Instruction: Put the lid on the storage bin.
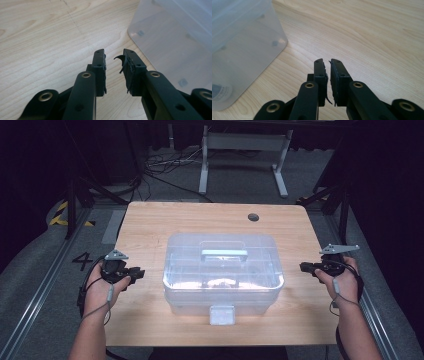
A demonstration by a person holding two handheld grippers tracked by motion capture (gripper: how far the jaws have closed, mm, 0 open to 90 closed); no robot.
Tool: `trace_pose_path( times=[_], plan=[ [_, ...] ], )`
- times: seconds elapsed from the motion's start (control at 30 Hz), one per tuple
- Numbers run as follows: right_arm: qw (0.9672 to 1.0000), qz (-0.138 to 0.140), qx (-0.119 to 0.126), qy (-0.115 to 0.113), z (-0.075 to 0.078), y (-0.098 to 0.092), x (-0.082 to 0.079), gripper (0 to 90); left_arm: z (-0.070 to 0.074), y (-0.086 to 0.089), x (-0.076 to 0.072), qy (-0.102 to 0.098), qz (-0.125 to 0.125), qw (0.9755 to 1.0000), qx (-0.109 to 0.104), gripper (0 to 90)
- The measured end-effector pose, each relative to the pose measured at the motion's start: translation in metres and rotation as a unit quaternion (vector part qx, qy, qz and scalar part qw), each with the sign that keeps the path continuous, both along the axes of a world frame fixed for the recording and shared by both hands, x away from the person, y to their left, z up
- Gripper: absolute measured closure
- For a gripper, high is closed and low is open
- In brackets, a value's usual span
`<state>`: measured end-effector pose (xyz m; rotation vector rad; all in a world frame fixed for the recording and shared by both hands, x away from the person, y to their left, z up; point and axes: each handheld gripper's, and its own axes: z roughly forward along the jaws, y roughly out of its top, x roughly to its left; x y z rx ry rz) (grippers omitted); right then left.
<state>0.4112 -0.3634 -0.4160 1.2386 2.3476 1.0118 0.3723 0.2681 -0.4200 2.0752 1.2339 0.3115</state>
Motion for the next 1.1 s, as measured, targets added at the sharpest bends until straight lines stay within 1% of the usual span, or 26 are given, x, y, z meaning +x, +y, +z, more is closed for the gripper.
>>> trace_pose_path(
  times=[0.03, 0.1, 0.13, 0.17, 0.2, 0.27, 0.33, 0.4, 0.47, 0.5, 0.57, 0.6, 0.67, 0.73, 0.77, 0.8, 0.83, 0.87, 0.9, 0.97, 1.03, 1.1],
  plan=[
    [1.0000, 0.000, 0.000, 0.003, -0.001, 0.000, 0.001, 83.1, -0.002, -0.001, 0.000, 0.010, -0.002, 0.9999, -0.005, 72.1],
    [1.0000, 0.002, -0.002, 0.007, -0.004, 0.000, 0.002, 83.1, -0.003, -0.001, 0.000, 0.012, -0.002, 0.9999, -0.004, 72.1],
    [1.0000, 0.002, -0.002, 0.009, -0.005, 0.000, 0.002, 83.1, -0.005, -0.002, 0.001, 0.014, -0.004, 0.9999, 0.004, 72.1],
    [0.9999, 0.002, -0.004, 0.014, -0.007, 0.000, 0.003, 83.0, -0.007, -0.002, 0.001, 0.022, -0.005, 0.9997, 0.003, 71.9],
    [0.9999, 0.004, -0.006, 0.014, -0.009, 0.000, 0.004, 83.0, -0.009, -0.002, 0.002, 0.022, -0.008, 0.9997, 0.011, 71.8],
    [0.9998, 0.003, -0.009, 0.019, -0.013, 0.001, 0.005, 82.9, -0.012, -0.002, 0.003, 0.026, -0.008, 0.9996, 0.011, 71.8],
    [0.9996, 0.005, -0.013, 0.026, -0.017, 0.003, 0.006, 82.5, -0.014, -0.003, 0.003, 0.036, -0.008, 0.9992, 0.011, 71.6],
    [0.9994, 0.007, -0.015, 0.029, -0.020, 0.004, 0.007, 82.3, -0.017, -0.003, 0.004, 0.039, -0.009, 0.9991, 0.014, 71.5],
    [0.9992, 0.009, -0.017, 0.035, -0.024, 0.006, 0.007, 82.3, -0.021, -0.004, 0.004, 0.049, -0.012, 0.9986, 0.011, 71.4],
    [0.9991, 0.015, -0.019, 0.034, -0.026, 0.006, 0.008, 82.2, -0.022, -0.004, 0.004, 0.050, -0.013, 0.9986, 0.013, 71.2],
    [0.9990, 0.015, -0.021, 0.037, -0.027, 0.008, 0.008, 82.1, -0.023, -0.004, 0.004, 0.054, -0.014, 0.9984, 0.012, 71.2],
    [0.9989, 0.018, -0.023, 0.035, -0.029, 0.008, 0.009, 81.9, -0.025, -0.004, 0.005, 0.057, -0.017, 0.9981, 0.016, 71.2],
    [0.9987, 0.020, -0.026, 0.039, -0.032, 0.010, 0.009, 81.7, -0.027, -0.004, 0.005, 0.062, -0.017, 0.9978, 0.017, 71.2],
    [0.9984, 0.025, -0.029, 0.042, -0.035, 0.011, 0.009, 81.3, -0.029, -0.004, 0.005, 0.065, -0.020, 0.9976, 0.014, 70.8],
    [0.9983, 0.023, -0.029, 0.044, -0.036, 0.012, 0.009, 80.9, -0.029, -0.004, 0.005, 0.065, -0.020, 0.9976, 0.014, 70.6],
    [0.9982, 0.024, -0.030, 0.046, -0.037, 0.012, 0.009, 80.8, -0.030, -0.004, 0.005, 0.070, -0.023, 0.9972, 0.013, 70.6],
    [0.9981, 0.025, -0.030, 0.047, -0.039, 0.013, 0.009, 80.7, -0.032, -0.004, 0.006, 0.071, -0.027, 0.9970, 0.017, 70.4],
    [0.9981, 0.027, -0.031, 0.047, -0.041, 0.014, 0.009, 80.7, -0.033, -0.004, 0.006, 0.077, -0.032, 0.9964, 0.016, 70.4],
    [0.9979, 0.030, -0.032, 0.047, -0.042, 0.014, 0.009, 80.3, -0.034, -0.005, 0.006, 0.079, -0.033, 0.9962, 0.015, 70.1],
    [0.9978, 0.032, -0.032, 0.048, -0.044, 0.016, 0.008, 80.1, -0.036, -0.005, 0.006, 0.082, -0.040, 0.9956, 0.020, 69.6],
    [0.9979, 0.033, -0.032, 0.046, -0.046, 0.017, 0.008, 79.8, -0.037, -0.006, 0.006, 0.089, -0.045, 0.9948, 0.019, 69.4],
    [0.9977, 0.034, -0.033, 0.048, -0.047, 0.017, 0.007, 79.2, -0.038, -0.006, 0.006, 0.089, -0.047, 0.9947, 0.023, 69.3]
  ],
)
